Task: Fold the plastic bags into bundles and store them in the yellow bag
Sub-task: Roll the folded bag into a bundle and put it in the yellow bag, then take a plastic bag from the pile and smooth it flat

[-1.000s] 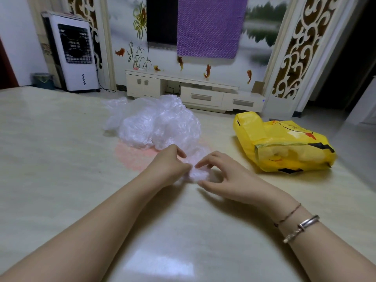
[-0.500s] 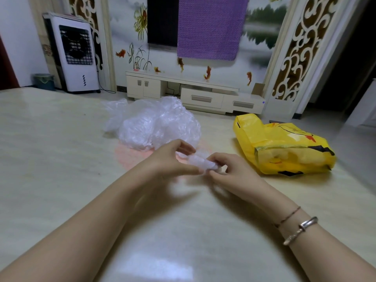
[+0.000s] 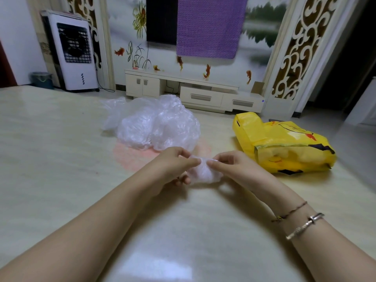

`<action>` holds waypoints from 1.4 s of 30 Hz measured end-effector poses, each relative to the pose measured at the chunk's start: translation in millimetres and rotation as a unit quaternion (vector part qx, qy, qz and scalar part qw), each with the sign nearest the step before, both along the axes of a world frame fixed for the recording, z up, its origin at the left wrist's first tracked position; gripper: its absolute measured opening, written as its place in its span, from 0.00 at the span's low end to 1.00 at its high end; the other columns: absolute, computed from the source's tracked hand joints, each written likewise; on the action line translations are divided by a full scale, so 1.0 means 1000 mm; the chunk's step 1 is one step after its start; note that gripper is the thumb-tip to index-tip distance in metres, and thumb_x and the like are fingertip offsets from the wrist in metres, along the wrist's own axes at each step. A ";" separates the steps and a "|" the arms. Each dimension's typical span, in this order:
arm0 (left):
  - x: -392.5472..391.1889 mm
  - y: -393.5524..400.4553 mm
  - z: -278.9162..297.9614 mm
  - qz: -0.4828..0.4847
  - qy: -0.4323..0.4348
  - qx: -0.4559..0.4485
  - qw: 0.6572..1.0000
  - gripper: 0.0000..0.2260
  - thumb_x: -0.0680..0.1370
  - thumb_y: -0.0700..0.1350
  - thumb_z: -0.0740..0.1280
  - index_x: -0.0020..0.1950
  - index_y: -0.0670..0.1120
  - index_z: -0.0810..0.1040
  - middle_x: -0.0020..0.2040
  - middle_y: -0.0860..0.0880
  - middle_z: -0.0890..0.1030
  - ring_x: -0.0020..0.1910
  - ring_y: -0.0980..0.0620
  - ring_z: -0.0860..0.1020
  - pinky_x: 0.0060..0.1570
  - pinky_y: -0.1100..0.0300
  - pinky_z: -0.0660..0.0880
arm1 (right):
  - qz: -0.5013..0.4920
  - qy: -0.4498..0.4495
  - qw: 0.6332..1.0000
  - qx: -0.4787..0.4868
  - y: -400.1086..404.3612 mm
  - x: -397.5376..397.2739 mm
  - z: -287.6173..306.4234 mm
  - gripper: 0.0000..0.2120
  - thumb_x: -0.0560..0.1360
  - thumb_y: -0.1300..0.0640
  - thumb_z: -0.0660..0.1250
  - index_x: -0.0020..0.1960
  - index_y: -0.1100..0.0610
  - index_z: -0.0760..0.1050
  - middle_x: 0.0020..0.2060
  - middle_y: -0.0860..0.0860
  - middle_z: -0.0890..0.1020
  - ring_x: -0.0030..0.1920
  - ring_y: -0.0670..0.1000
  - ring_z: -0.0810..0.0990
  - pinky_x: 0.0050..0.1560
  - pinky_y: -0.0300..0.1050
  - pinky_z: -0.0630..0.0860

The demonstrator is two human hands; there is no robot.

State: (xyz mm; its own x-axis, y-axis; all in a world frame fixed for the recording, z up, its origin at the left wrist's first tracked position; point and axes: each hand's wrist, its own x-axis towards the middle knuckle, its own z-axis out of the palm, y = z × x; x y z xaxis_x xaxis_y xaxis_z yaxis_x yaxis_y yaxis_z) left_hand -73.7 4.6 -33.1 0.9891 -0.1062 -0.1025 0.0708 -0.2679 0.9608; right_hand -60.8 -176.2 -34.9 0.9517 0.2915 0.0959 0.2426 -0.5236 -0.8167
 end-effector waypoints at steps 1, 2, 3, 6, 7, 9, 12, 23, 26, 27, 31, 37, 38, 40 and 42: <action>0.001 0.000 -0.001 0.001 0.001 0.002 1.000 0.06 0.77 0.46 0.69 0.50 0.46 0.75 0.21 0.54 0.76 0.21 0.57 0.73 0.23 0.66 0.66 | -0.002 -0.001 1.000 -0.002 0.001 0.000 0.000 0.11 0.78 0.54 0.66 0.39 0.58 0.79 0.30 0.48 0.73 0.32 0.44 0.68 0.32 0.35 0.63; 0.002 0.000 -0.002 0.002 0.002 0.005 1.000 0.06 0.77 0.45 0.69 0.50 0.44 0.75 0.20 0.54 0.75 0.20 0.57 0.73 0.22 0.66 0.66 | -0.003 0.000 1.000 0.002 0.002 0.001 -0.001 0.11 0.78 0.55 0.66 0.39 0.59 0.79 0.29 0.48 0.72 0.31 0.43 0.67 0.30 0.33 0.62; 0.002 -0.001 -0.003 0.004 0.002 0.009 1.000 0.06 0.77 0.44 0.69 0.49 0.43 0.76 0.20 0.54 0.75 0.19 0.57 0.72 0.22 0.66 0.66 | -0.007 -0.001 1.000 0.006 0.004 0.001 -0.001 0.11 0.78 0.56 0.66 0.39 0.60 0.79 0.29 0.48 0.72 0.29 0.42 0.67 0.29 0.32 0.62; 0.004 -0.001 -0.006 0.004 0.001 0.039 0.999 0.05 0.78 0.42 0.66 0.43 0.44 0.74 0.21 0.50 0.75 0.19 0.56 0.71 0.22 0.66 0.66 | -0.038 -0.021 0.999 -0.006 0.007 0.006 -0.007 0.10 0.77 0.55 0.68 0.39 0.58 0.78 0.30 0.50 0.74 0.30 0.43 0.69 0.28 0.34 0.63; 0.004 -0.001 -0.006 0.003 0.000 0.046 0.999 0.06 0.78 0.42 0.65 0.42 0.43 0.73 0.21 0.49 0.76 0.18 0.56 0.71 0.21 0.66 0.66 | -0.053 -0.029 0.998 -0.009 0.009 0.008 -0.010 0.08 0.76 0.55 0.69 0.41 0.59 0.79 0.31 0.51 0.76 0.32 0.45 0.71 0.29 0.36 0.65; 0.005 -0.002 -0.006 0.002 -0.001 0.052 0.999 0.06 0.79 0.40 0.64 0.42 0.42 0.74 0.21 0.49 0.77 0.18 0.57 0.72 0.20 0.67 0.66 | -0.083 -0.045 0.995 -0.013 0.010 0.013 -0.015 0.08 0.74 0.54 0.71 0.45 0.59 0.79 0.34 0.53 0.79 0.34 0.48 0.75 0.32 0.40 0.70; 0.004 -0.002 -0.006 -0.006 0.000 0.065 0.998 0.07 0.79 0.39 0.62 0.42 0.40 0.75 0.23 0.49 0.79 0.18 0.57 0.73 0.20 0.68 0.67 | -0.109 -0.069 0.989 -0.067 0.012 0.015 -0.019 0.11 0.71 0.52 0.73 0.49 0.55 0.77 0.39 0.50 0.78 0.35 0.46 0.74 0.30 0.35 0.69; -0.002 0.001 -0.003 0.049 -0.088 0.146 0.984 0.16 0.75 0.59 0.68 0.52 0.47 0.73 0.41 0.48 0.83 0.28 0.56 0.80 0.26 0.64 0.73 | -0.057 -0.039 0.998 -0.002 0.007 0.010 -0.009 0.07 0.72 0.61 0.72 0.41 0.57 0.74 0.33 0.50 0.74 0.33 0.46 0.71 0.29 0.33 0.67; -0.007 -0.011 0.005 -0.007 -0.021 0.004 1.000 0.21 0.74 0.54 0.72 0.61 0.45 0.71 0.54 0.46 0.78 0.42 0.52 0.84 0.41 0.57 0.82 | -0.074 -0.004 0.993 0.096 -0.006 0.004 0.006 0.09 0.73 0.63 0.71 0.42 0.56 0.71 0.30 0.48 0.72 0.29 0.44 0.70 0.27 0.33 0.65; -0.007 -0.017 0.008 -0.024 -0.011 -0.027 0.999 0.21 0.74 0.50 0.73 0.62 0.44 0.71 0.56 0.44 0.79 0.46 0.50 0.84 0.47 0.54 0.82 | -0.079 0.013 0.990 0.116 -0.012 0.002 0.012 0.10 0.74 0.63 0.70 0.42 0.55 0.70 0.28 0.48 0.72 0.28 0.45 0.69 0.27 0.36 0.65; -0.007 -0.033 0.018 -0.056 -0.032 -0.054 0.996 0.13 0.75 0.41 0.72 0.57 0.44 0.74 0.49 0.46 0.81 0.41 0.54 0.82 0.51 0.56 0.79 | 0.011 0.106 0.985 0.135 -0.041 -0.003 0.029 0.11 0.75 0.67 0.66 0.45 0.54 0.68 0.31 0.48 0.77 0.31 0.47 0.72 0.33 0.40 0.66; -0.001 -0.068 0.024 -0.076 -0.062 -0.029 0.995 0.14 0.77 0.54 0.68 0.56 0.46 0.76 0.56 0.49 0.79 0.50 0.54 0.80 0.56 0.56 0.76 | 0.025 0.161 0.985 0.048 -0.110 -0.013 0.048 0.12 0.76 0.71 0.61 0.42 0.57 0.79 0.36 0.51 0.77 0.33 0.46 0.73 0.35 0.37 0.75; 0.001 -0.075 0.022 -0.079 -0.079 -0.012 0.994 0.13 0.77 0.54 0.67 0.55 0.47 0.78 0.55 0.50 0.79 0.51 0.54 0.79 0.56 0.57 0.75 | -0.014 0.166 0.985 0.047 -0.121 -0.012 0.046 0.12 0.76 0.71 0.61 0.43 0.58 0.79 0.35 0.51 0.77 0.32 0.46 0.73 0.34 0.37 0.75; 0.004 -0.095 0.017 -0.097 -0.115 0.026 0.988 0.11 0.79 0.53 0.66 0.54 0.47 0.80 0.50 0.51 0.79 0.44 0.54 0.75 0.49 0.62 0.72 | -0.125 0.162 0.977 0.058 -0.140 -0.005 0.039 0.11 0.76 0.70 0.61 0.45 0.60 0.80 0.35 0.53 0.78 0.30 0.46 0.75 0.31 0.37 0.75; 0.009 -0.115 0.009 -0.114 -0.141 0.043 0.983 0.12 0.80 0.51 0.65 0.56 0.46 0.81 0.51 0.49 0.80 0.42 0.54 0.73 0.41 0.65 0.69 | -0.237 0.138 0.955 0.113 -0.148 0.004 0.030 0.10 0.75 0.71 0.62 0.51 0.63 0.78 0.40 0.56 0.80 0.35 0.50 0.78 0.34 0.41 0.77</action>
State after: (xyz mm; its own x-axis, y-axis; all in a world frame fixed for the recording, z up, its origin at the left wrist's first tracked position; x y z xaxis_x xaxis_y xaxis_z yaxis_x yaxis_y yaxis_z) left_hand -64.9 -109.9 -24.3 0.9312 -0.3304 0.1543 -0.2662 -0.3269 0.9068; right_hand -56.9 -324.6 -4.9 0.9700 -0.1763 -0.1673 -0.2176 -0.3235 -0.9209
